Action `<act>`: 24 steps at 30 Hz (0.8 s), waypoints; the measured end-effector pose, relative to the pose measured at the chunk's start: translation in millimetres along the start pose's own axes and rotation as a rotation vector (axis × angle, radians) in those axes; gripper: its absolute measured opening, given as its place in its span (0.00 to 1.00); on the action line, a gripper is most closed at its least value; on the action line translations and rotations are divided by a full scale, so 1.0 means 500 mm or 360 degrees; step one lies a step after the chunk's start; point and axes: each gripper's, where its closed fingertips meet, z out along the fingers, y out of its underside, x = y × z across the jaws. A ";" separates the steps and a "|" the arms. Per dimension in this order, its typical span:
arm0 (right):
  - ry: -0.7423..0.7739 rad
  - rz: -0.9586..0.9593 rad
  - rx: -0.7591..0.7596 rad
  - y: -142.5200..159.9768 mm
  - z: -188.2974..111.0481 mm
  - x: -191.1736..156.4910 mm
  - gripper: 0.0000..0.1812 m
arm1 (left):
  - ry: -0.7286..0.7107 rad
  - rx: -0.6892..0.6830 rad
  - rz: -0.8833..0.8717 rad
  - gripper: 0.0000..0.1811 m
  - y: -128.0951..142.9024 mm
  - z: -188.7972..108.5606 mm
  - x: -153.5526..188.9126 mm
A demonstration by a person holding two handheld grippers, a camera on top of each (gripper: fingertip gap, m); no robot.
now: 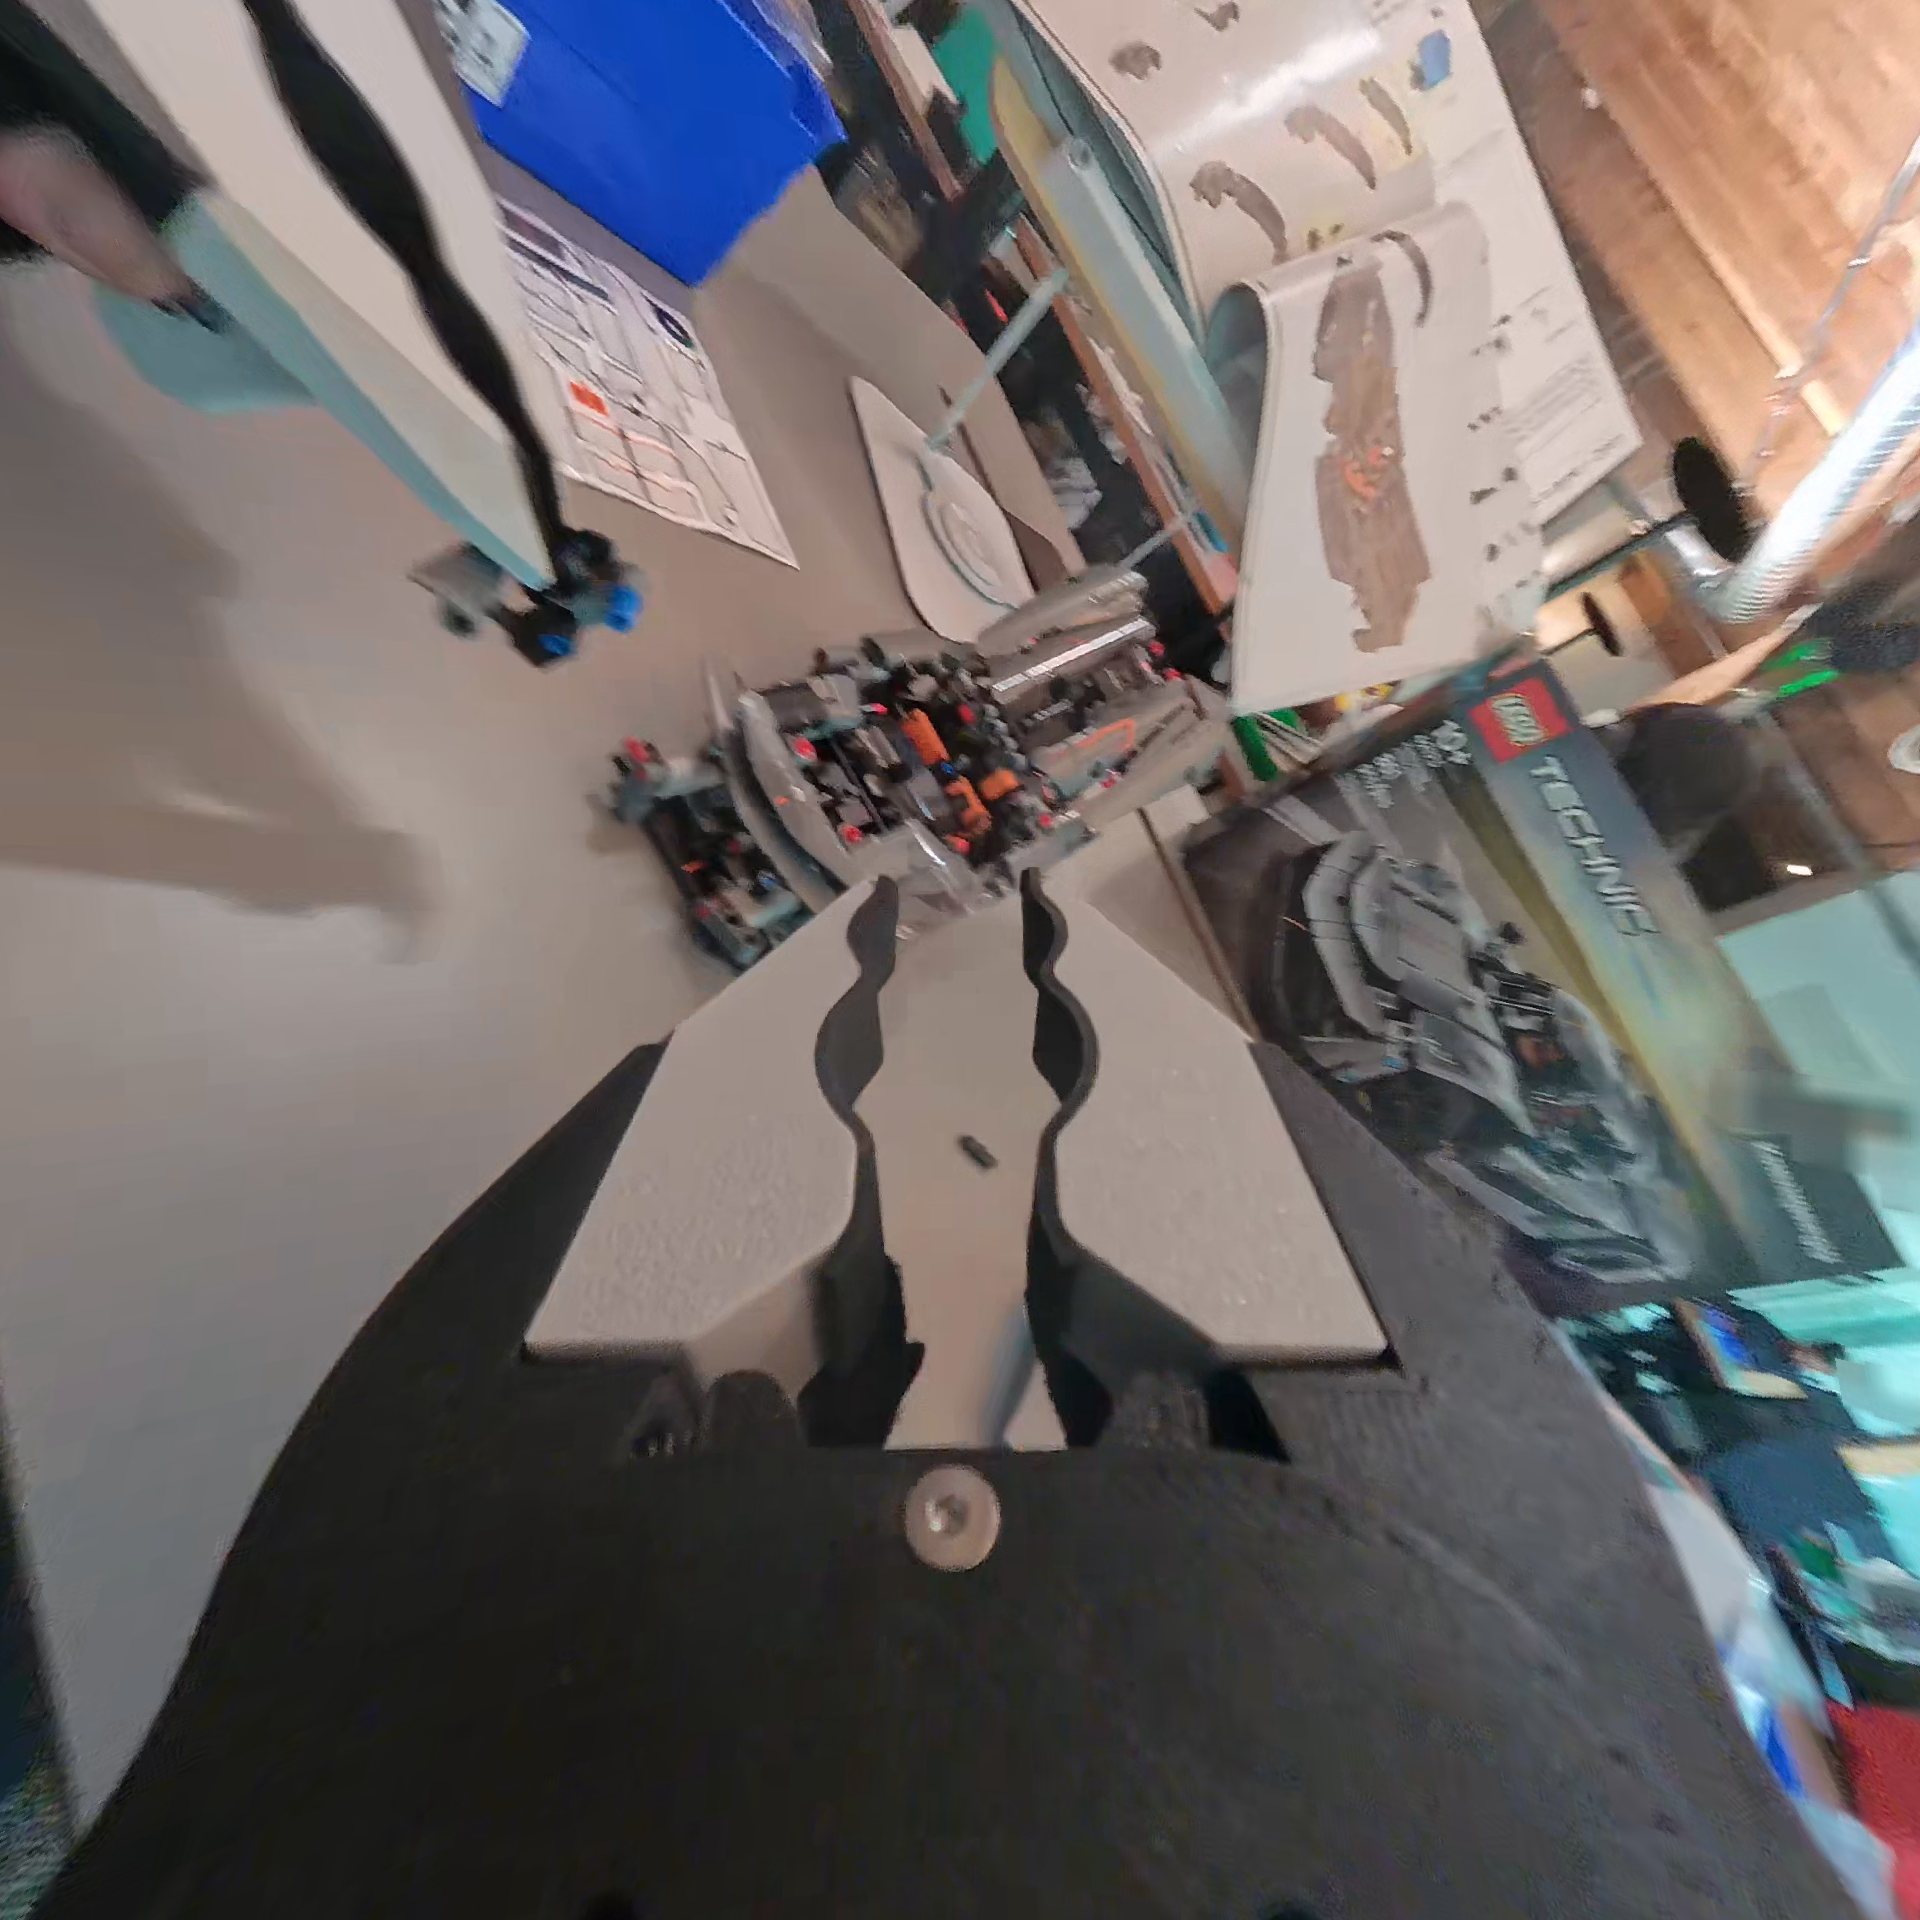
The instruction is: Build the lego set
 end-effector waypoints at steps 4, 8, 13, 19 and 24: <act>-0.0081 0.0080 0.0058 -0.017 -0.002 -0.020 0.14 | 0.0083 0.0078 -0.0078 0.03 -0.018 -0.002 0.007; -0.0117 0.0187 0.0087 -0.012 -0.008 -0.013 0.14 | 0.0176 0.0003 -0.0065 0.03 -0.003 0.004 0.022; -0.0190 0.0300 0.0091 -0.001 -0.021 -0.013 0.14 | 0.0305 -0.0145 -0.0026 0.03 0.025 0.030 0.054; -0.0179 0.0319 0.0057 0.015 -0.031 -0.009 0.14 | 0.0295 -0.0238 0.0063 0.03 0.040 0.049 0.057; -0.0133 0.0342 -0.0012 0.039 -0.044 0.010 0.13 | 0.0217 -0.0442 0.0191 0.03 0.083 0.055 0.047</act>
